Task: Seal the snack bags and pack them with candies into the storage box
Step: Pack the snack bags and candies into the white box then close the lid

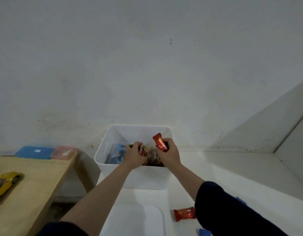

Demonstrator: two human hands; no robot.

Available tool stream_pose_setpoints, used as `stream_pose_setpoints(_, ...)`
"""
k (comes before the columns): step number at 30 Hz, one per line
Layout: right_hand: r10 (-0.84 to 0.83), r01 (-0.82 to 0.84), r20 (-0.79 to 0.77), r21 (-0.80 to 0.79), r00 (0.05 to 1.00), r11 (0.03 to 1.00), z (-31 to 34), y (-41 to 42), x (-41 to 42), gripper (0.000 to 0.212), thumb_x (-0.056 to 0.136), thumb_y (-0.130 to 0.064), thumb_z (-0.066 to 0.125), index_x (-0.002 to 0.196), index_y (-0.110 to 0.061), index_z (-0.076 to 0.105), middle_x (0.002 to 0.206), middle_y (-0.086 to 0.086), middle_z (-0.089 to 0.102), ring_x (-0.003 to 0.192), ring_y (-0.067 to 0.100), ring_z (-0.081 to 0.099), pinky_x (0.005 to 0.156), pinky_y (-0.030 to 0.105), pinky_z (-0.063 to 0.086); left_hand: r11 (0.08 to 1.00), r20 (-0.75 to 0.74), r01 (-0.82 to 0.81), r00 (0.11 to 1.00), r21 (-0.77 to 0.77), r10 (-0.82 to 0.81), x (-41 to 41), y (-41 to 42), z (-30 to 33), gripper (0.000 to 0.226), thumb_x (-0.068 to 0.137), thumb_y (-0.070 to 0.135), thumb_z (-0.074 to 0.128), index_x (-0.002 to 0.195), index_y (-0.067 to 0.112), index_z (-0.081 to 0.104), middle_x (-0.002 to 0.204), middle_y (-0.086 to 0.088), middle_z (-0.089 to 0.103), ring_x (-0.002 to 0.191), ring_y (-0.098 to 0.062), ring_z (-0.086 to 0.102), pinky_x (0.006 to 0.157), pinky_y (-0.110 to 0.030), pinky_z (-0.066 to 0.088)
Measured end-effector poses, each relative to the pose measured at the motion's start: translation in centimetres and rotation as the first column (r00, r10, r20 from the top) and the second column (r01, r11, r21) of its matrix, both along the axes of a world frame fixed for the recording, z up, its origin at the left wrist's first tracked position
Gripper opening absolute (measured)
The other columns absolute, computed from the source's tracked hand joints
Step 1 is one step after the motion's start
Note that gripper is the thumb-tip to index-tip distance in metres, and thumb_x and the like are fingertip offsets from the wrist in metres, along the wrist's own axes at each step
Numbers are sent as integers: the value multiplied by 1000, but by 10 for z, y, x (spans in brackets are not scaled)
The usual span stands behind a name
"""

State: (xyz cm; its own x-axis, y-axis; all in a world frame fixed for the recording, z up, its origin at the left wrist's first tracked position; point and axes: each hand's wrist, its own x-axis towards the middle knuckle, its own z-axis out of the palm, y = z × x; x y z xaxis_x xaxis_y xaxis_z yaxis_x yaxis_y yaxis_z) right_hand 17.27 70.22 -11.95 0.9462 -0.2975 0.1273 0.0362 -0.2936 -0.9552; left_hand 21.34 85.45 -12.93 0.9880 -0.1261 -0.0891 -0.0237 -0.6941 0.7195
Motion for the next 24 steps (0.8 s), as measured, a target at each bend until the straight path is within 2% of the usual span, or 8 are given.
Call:
stream_pose_setpoints(3,24,-18,55,-109,998,994,-3,-3,-7,27,74,-33,77,92,-26,58,92,-10,58,90,5,53,72,10,38,972,-20,96,994,-215,-103,0,4,0,78,80,18,69,144,21,25,138,-13,43,118,-25,49,96,-34,48)
stream_pose_setpoints(6,14,1,90,-160,996,987,-2,-7,-17,16,79,-31,72,82,-20,60,88,-15,57,92,2,51,71,3,35,977,16,71,997,-200,-70,-10,3,-1,70,83,16,63,143,21,28,135,-15,50,117,-28,53,96,-42,50)
stream_pose_setpoints(9,27,-13,80,-167,996,986,0,-18,-32,13,83,-29,69,86,-19,61,96,-11,58,92,-6,49,75,-1,33,997,276,35,961,-76,-13,-31,-5,-1,56,83,19,62,135,10,44,130,-13,57,119,-29,53,100,-41,45)
stream_pose_setpoints(11,31,-11,97,-199,995,980,-2,-28,-47,14,83,-28,69,93,-21,61,100,-9,58,96,-2,50,79,-2,32,999,487,30,873,-17,-18,-53,-14,-4,46,81,22,61,124,7,53,121,-13,60,113,-29,53,96,-42,46)
stream_pose_setpoints(14,29,5,108,-304,994,953,-15,-49,-78,26,84,-26,69,107,-17,60,107,-6,56,102,4,49,85,-3,28,999,623,-5,782,53,-29,-94,-35,-16,49,75,28,64,120,10,55,127,-14,54,120,-27,46,100,-44,42)
stream_pose_setpoints(16,32,-11,53,-362,998,932,-32,-68,-103,35,84,-27,68,115,-14,57,115,-2,55,110,5,46,91,0,26,998,625,4,779,68,-45,-123,-52,-31,53,74,30,66,122,10,54,135,-16,48,125,-31,43,102,-44,38)
stream_pose_setpoints(19,7,-30,-54,-435,999,900,-64,-101,-143,47,84,-32,68,124,-14,52,129,5,53,127,17,44,104,25,31,993,550,81,827,90,-118,-161,-76,-57,60,75,38,66,126,11,52,141,-15,42,129,-31,40,102,-50,38)
stream_pose_setpoints(24,-137,-124,-333,-655,933,745,-126,-160,-203,82,77,-65,58,144,-26,32,157,9,20,144,28,18,112,59,17,922,161,233,943,309,-292,-203,-112,-105,105,65,81,48,147,19,23,159,-6,4,146,-27,7,112,-59,13)
